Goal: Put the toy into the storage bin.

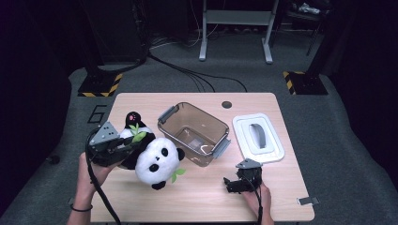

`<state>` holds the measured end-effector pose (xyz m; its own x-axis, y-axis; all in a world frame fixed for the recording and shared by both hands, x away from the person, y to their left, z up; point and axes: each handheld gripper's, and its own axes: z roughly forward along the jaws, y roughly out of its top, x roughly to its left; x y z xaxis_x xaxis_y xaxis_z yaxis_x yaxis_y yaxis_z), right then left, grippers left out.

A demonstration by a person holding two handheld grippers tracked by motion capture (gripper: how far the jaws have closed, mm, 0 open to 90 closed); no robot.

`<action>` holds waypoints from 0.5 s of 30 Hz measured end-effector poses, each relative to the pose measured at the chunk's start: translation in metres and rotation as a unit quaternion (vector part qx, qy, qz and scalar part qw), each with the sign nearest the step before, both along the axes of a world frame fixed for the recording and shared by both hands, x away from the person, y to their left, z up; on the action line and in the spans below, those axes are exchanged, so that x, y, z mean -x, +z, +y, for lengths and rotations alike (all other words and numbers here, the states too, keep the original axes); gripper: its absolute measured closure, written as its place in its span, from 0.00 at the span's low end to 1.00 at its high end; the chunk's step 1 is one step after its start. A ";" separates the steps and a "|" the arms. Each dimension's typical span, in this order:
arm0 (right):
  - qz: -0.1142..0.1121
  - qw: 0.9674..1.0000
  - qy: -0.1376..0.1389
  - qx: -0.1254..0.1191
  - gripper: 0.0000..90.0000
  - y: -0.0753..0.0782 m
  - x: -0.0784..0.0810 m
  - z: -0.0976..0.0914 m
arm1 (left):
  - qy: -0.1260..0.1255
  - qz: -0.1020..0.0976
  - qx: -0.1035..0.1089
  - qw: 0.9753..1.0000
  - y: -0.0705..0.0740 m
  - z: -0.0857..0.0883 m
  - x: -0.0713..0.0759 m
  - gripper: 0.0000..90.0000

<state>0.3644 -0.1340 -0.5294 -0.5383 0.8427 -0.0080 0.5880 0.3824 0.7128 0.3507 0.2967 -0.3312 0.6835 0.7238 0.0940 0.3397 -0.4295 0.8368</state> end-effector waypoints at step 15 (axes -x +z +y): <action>0.000 1.000 0.000 0.000 0.00 0.000 0.000 0.000 | -0.013 -0.013 -0.005 1.000 0.024 -0.008 -0.018 0.83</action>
